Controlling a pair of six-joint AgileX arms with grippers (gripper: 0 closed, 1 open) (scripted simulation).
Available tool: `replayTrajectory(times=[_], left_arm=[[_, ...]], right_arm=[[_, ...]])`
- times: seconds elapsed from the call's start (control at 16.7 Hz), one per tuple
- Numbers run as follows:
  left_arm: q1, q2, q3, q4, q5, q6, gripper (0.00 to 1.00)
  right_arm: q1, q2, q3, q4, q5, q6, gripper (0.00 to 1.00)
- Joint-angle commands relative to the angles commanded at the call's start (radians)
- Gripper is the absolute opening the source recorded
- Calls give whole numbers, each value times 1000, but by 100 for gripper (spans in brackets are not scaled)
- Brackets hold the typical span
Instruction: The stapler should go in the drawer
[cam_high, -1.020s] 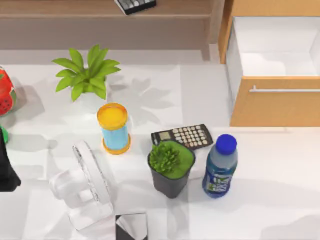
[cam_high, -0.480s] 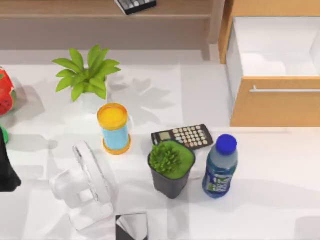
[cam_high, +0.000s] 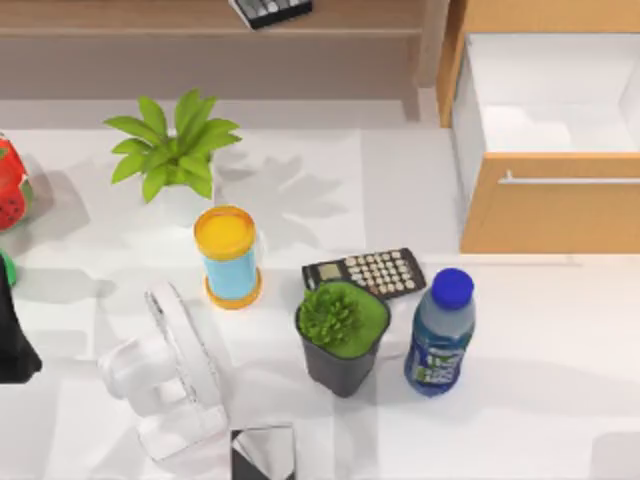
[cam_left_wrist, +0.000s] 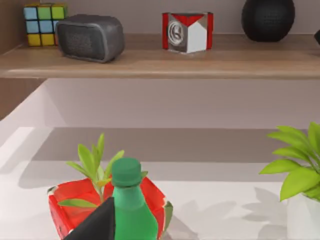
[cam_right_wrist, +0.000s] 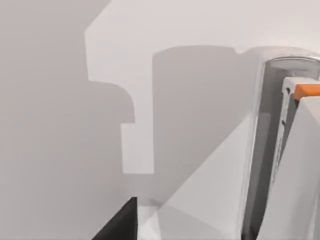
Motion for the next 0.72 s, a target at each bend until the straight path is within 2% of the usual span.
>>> replayTrajectory(times=[0.54,0.72], left_arm=[[0,0,0,0,0,0,100],[0,0,0,0,0,0,100]], right_arm=[[0,0,0,0,0,0,2],[0,0,0,0,0,0,0]])
